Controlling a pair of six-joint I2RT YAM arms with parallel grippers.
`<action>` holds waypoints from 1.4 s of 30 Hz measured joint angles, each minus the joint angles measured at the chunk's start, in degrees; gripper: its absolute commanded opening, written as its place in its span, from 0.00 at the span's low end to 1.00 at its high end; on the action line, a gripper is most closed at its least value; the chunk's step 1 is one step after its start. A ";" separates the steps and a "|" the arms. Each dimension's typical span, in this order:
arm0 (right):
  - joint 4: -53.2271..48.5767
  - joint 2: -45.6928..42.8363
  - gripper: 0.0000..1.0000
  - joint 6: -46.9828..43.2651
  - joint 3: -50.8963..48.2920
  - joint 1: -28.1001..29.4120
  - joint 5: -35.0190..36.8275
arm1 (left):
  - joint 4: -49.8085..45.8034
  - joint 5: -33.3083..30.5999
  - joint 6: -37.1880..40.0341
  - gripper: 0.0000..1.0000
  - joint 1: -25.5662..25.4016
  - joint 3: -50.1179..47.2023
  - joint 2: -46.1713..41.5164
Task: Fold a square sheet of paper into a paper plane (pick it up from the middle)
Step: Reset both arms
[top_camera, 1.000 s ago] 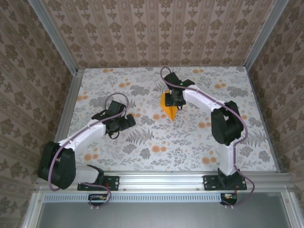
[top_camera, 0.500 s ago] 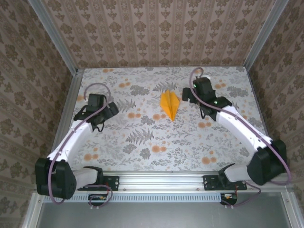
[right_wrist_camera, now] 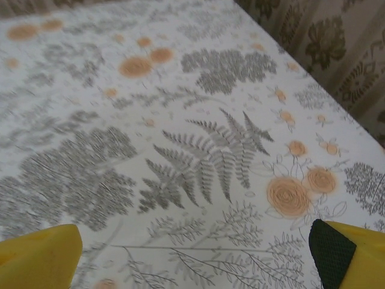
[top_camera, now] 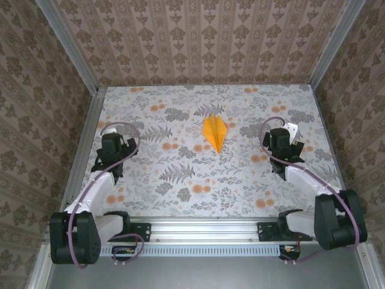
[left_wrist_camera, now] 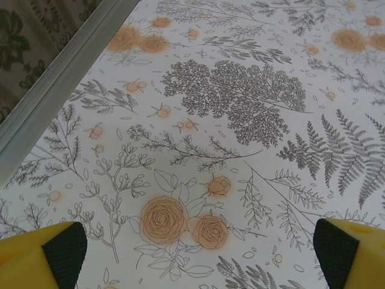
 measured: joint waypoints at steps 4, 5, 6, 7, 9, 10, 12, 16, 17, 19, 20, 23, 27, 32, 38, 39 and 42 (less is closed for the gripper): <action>8.33 4.57 1.00 -2.84 -3.17 -0.42 -1.84 | 10.10 1.97 6.01 1.00 0.83 -5.03 1.09; 10.45 5.09 1.00 -3.61 -3.65 -0.44 -2.54 | 12.24 2.78 7.15 1.00 1.11 -5.84 1.70; 12.63 5.49 1.00 -4.39 -4.07 -0.44 -3.37 | 14.32 3.63 8.13 1.00 1.53 -6.51 2.54; 15.10 5.81 1.00 -5.09 -4.48 -0.44 -4.17 | 16.74 4.66 9.07 1.00 2.19 -7.06 3.69; 18.82 6.38 1.00 -6.49 -4.74 -0.59 -6.08 | 20.37 6.43 10.23 0.99 3.32 -7.50 5.84; 20.52 6.73 1.00 -7.17 -4.72 -0.72 -6.95 | 22.51 7.54 10.82 1.00 3.93 -7.63 7.06; 22.82 7.30 1.00 -8.46 -4.72 -0.87 -8.28 | 26.29 9.64 11.47 0.99 5.07 -7.87 9.18; 30.56 8.85 1.00 -10.86 -5.97 -1.44 -10.75 | 32.50 13.25 12.07 0.99 7.17 -7.98 12.63; 33.59 10.03 1.00 -11.15 -6.80 -1.84 -11.34 | 34.05 14.01 12.11 0.99 7.58 -8.00 13.29; 36.87 12.44 1.00 -11.72 -8.22 -2.67 -12.61 | 36.72 15.52 12.15 0.99 8.13 -8.00 14.73; 37.73 13.27 1.00 -12.07 -8.90 -2.97 -13.25 | 37.97 16.28 12.26 0.99 8.20 -8.00 15.69; 40.19 14.53 1.00 -12.48 -9.75 -3.26 -15.04 | 40.50 18.32 12.55 0.99 8.17 -7.96 18.69; 45.99 17.40 1.00 -13.03 -10.29 -3.26 -16.52 | 42.27 19.67 13.46 1.00 7.98 -7.93 21.77; 47.43 18.01 1.00 -13.57 -10.58 -3.26 -17.07 | 44.72 18.91 15.08 1.00 5.77 -7.43 24.94; 47.30 18.01 1.00 -13.57 -10.40 -3.26 -17.05 | 44.61 16.39 16.37 1.00 3.80 -6.36 25.42; 47.28 18.01 1.00 -13.55 -10.34 -3.26 -17.07 | 44.63 15.63 16.37 1.00 3.69 -6.14 25.42; 47.28 18.01 1.00 -13.55 -10.32 -3.26 -17.07 | 44.63 14.60 16.57 1.00 3.32 -6.05 25.42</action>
